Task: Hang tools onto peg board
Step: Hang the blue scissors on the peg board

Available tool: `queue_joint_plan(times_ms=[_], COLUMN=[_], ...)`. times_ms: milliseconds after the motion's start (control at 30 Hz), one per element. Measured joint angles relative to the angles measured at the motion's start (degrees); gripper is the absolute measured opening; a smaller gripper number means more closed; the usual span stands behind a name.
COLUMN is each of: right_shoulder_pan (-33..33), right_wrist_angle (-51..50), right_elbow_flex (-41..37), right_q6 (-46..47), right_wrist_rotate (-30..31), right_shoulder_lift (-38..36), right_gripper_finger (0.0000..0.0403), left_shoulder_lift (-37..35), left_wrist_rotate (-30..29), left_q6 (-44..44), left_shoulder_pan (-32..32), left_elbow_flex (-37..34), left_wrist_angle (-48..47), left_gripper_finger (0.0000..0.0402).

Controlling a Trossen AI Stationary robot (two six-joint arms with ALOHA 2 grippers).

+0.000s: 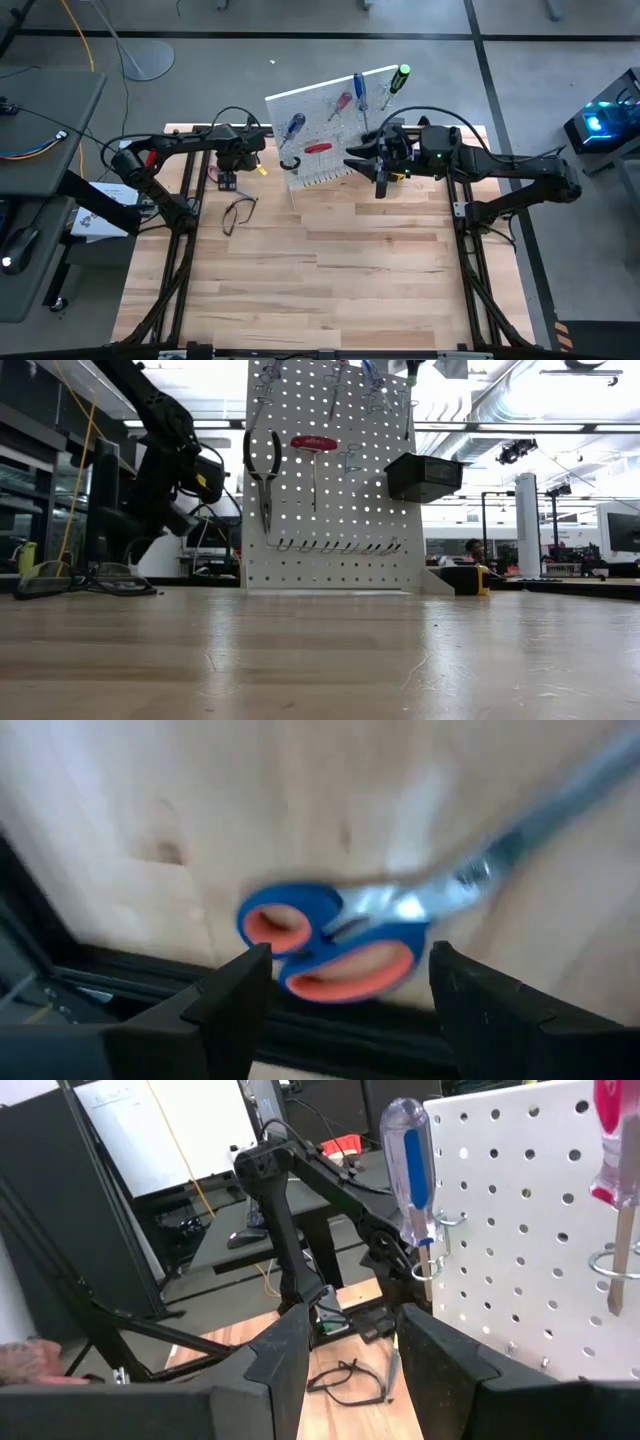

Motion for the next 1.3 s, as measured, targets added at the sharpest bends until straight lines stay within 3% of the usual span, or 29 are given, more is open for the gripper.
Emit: queue_joint_plan(times_ms=[200,433,767,1000,1300], right_shoulder_pan=[0.00,0.00,0.02,0.02,0.04], right_wrist_angle=[-1.29,-2.88,-2.85,-2.85,-2.88], right_elbow_flex=[0.00,0.01,0.02,0.02,0.02], right_q6=[0.42,1.54,1.65,1.55,2.97], right_wrist_rotate=[0.00,0.01,0.00,0.00,0.00], right_shoulder_lift=[0.01,0.02,0.02,0.02,0.02], right_gripper_finger=[0.0142,0.0142,0.0142,0.0142,0.0142], left_shoulder_lift=[-0.04,-0.04,-0.04,-0.07,-0.09], left_wrist_rotate=[-0.47,-10.84,-16.25,-16.89,-11.09], left_q6=[6.61,8.66,7.66,8.67,12.66], left_shoulder_pan=[0.06,0.07,-2.59,-3.47,-2.93], left_elbow_flex=[-3.93,-10.57,-8.58,-6.98,-10.12], left_wrist_angle=[-1.23,4.65,5.18,7.45,10.81], left_gripper_finger=[0.0254,0.0254,0.0254,0.0250,0.0230])
